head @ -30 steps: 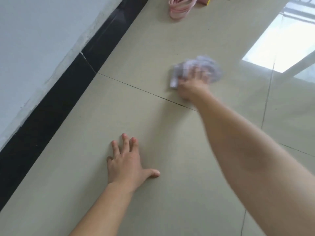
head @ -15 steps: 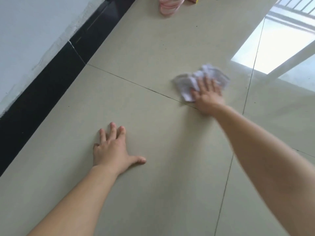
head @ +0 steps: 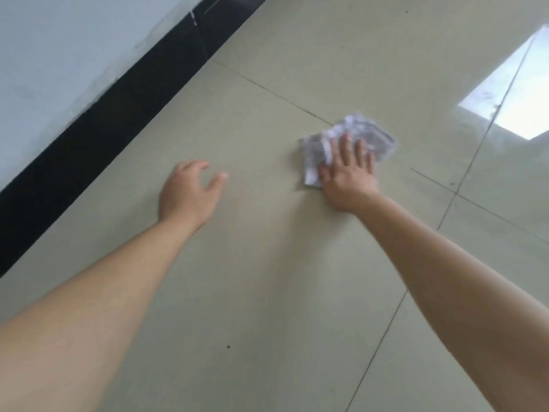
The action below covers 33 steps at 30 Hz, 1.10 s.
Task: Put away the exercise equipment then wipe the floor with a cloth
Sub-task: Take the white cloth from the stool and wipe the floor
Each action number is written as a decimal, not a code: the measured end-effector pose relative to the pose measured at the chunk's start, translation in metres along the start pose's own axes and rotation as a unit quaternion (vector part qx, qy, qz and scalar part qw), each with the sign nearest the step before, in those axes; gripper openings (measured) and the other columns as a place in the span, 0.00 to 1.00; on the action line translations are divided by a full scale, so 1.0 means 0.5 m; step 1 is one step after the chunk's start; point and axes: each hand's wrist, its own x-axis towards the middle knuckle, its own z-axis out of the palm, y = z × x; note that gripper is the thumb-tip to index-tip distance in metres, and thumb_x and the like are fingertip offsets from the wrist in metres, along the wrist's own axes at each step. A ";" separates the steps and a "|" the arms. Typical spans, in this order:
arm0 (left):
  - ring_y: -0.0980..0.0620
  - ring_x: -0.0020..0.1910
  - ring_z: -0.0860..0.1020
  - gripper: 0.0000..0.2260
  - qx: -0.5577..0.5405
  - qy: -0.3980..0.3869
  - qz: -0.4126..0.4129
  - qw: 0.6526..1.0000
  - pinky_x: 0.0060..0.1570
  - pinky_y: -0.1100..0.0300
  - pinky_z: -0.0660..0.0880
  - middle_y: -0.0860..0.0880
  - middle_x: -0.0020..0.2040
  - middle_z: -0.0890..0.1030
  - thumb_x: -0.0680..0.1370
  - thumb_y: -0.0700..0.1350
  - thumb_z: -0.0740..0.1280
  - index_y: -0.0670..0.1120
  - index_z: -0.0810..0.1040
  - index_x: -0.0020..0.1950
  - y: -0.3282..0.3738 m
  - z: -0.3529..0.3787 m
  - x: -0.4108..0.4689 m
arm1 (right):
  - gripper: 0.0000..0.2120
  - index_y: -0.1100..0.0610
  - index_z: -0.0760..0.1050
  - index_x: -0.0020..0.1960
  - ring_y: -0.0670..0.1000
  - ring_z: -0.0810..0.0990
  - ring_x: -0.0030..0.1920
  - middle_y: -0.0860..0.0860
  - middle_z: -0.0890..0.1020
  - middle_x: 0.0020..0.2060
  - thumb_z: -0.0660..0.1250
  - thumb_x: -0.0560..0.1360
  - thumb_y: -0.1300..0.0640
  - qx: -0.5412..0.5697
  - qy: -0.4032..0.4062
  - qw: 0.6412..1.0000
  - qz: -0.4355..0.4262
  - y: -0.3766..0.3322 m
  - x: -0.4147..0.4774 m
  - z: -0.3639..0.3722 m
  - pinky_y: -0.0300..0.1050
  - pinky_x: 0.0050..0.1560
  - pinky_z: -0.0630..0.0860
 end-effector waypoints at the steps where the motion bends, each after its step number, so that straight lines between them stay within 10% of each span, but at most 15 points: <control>1: 0.41 0.65 0.74 0.17 -0.011 0.056 -0.027 0.998 0.64 0.53 0.68 0.39 0.64 0.77 0.79 0.49 0.65 0.42 0.78 0.65 -0.036 -0.019 -0.026 | 0.30 0.52 0.43 0.82 0.65 0.41 0.80 0.59 0.42 0.81 0.47 0.85 0.44 -0.004 -0.010 0.999 -0.052 -0.063 -0.021 0.026 0.60 0.77 0.36; 7: 0.36 0.64 0.73 0.15 0.090 0.044 -0.126 0.987 0.64 0.46 0.68 0.37 0.64 0.77 0.81 0.38 0.59 0.40 0.78 0.64 -0.242 -0.098 -0.180 | 0.27 0.57 0.75 0.71 0.70 0.71 0.70 0.64 0.74 0.70 0.52 0.78 0.47 -0.090 -0.041 0.897 -0.432 -0.325 -0.272 0.188 0.69 0.70 0.63; 14: 0.38 0.66 0.72 0.21 0.093 -0.011 -0.185 0.978 0.64 0.49 0.69 0.40 0.68 0.75 0.76 0.33 0.57 0.43 0.77 0.65 -0.235 -0.082 -0.259 | 0.30 0.54 0.60 0.80 0.59 0.54 0.80 0.57 0.60 0.79 0.54 0.83 0.40 -0.158 -0.104 0.736 -0.650 -0.183 -0.410 0.197 0.60 0.79 0.49; 17: 0.41 0.68 0.71 0.20 0.070 -0.020 -0.133 0.988 0.67 0.50 0.68 0.42 0.69 0.74 0.76 0.34 0.57 0.44 0.78 0.65 -0.175 -0.034 -0.260 | 0.28 0.58 0.66 0.77 0.65 0.63 0.77 0.63 0.66 0.76 0.49 0.85 0.42 -0.134 -0.062 0.833 -0.532 -0.050 -0.277 0.133 0.65 0.75 0.58; 20: 0.42 0.71 0.68 0.19 0.066 -0.058 -0.064 0.994 0.71 0.53 0.65 0.42 0.72 0.71 0.77 0.35 0.59 0.45 0.78 0.66 -0.113 0.008 -0.260 | 0.37 0.53 0.49 0.82 0.64 0.48 0.80 0.60 0.52 0.81 0.33 0.80 0.33 -0.099 -0.071 0.955 -0.271 0.097 -0.168 0.026 0.62 0.79 0.45; 24: 0.42 0.75 0.62 0.20 0.122 -0.096 0.040 0.987 0.73 0.50 0.61 0.45 0.76 0.66 0.79 0.39 0.59 0.50 0.75 0.70 -0.027 0.055 -0.250 | 0.35 0.48 0.40 0.82 0.57 0.36 0.80 0.53 0.38 0.81 0.40 0.81 0.33 -0.034 -0.074 0.996 0.026 0.213 -0.177 -0.028 0.57 0.79 0.36; 33: 0.45 0.78 0.56 0.24 0.194 -0.154 0.217 0.944 0.70 0.47 0.60 0.49 0.79 0.59 0.80 0.42 0.54 0.54 0.67 0.76 0.213 0.196 -0.213 | 0.35 0.49 0.44 0.82 0.60 0.37 0.80 0.55 0.44 0.81 0.47 0.81 0.34 -0.084 -0.101 0.952 -0.276 0.197 -0.445 0.072 0.58 0.78 0.34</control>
